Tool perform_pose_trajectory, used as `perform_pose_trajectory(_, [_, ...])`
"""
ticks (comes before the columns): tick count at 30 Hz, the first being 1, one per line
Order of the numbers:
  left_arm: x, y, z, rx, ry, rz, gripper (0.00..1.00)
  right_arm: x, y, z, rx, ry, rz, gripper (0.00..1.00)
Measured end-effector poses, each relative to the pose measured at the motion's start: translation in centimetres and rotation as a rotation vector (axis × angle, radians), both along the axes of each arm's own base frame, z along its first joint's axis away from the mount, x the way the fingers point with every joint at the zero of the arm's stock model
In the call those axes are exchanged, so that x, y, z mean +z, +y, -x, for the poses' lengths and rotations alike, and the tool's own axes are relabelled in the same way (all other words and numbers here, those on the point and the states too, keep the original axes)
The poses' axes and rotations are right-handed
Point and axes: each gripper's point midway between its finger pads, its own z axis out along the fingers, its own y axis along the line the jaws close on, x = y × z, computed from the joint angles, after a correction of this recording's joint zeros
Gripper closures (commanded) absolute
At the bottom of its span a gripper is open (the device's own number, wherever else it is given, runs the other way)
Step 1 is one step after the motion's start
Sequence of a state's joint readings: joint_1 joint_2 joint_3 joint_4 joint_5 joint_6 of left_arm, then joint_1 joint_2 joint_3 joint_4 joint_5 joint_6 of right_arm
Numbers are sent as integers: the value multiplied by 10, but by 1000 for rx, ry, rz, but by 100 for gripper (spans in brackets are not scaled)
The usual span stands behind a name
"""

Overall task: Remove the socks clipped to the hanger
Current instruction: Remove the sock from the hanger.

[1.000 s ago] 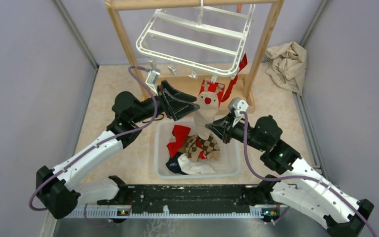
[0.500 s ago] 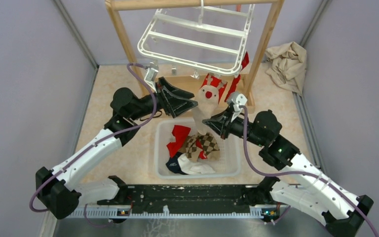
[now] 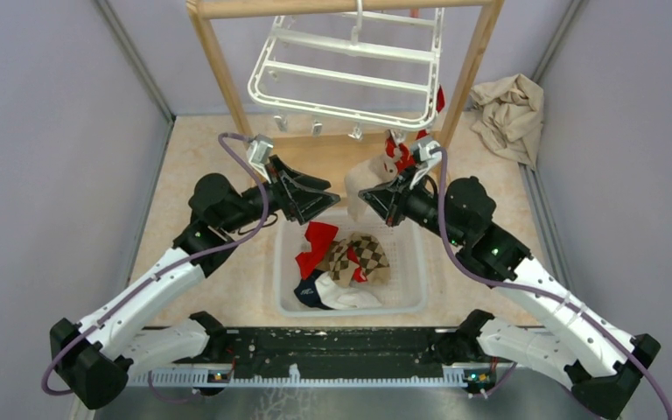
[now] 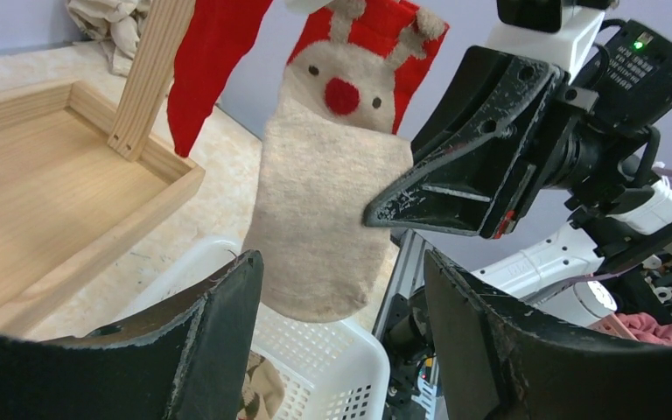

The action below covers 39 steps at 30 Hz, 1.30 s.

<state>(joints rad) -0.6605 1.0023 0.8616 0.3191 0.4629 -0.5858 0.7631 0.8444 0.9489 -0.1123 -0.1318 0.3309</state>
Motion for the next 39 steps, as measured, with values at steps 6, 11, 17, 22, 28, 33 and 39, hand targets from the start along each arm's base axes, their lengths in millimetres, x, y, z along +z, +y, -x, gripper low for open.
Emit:
perform_pose_trajectory(6, [-13,-8,4,-17,3,-17,24,-11,2,-7,-36,99,-3,100])
perform_pose_trajectory(11, [-20,-20,4,-40,-26,-29,22,-14,3,-7,-43,136,-17,100])
perform_pose_trajectory(17, [-44,-23,-2,-19,-38,-71,21,-5,4,-6,-43,150,-44,100])
perform_pose_trajectory(22, [-48,-23,-7,-1,-51,-81,20,-2,3,-5,-43,154,-51,100])
perform_pose_trajectory(28, [-48,-28,-11,-5,-62,-71,17,-3,4,-5,-44,167,-55,100])
perform_pose_trajectory(33, [-61,-37,-13,-29,-40,-89,6,-5,6,-6,-45,177,-57,100])
perform_pose_trajectory(39, [-64,-44,-13,-47,-33,-94,1,-7,7,-8,-47,183,-56,100])
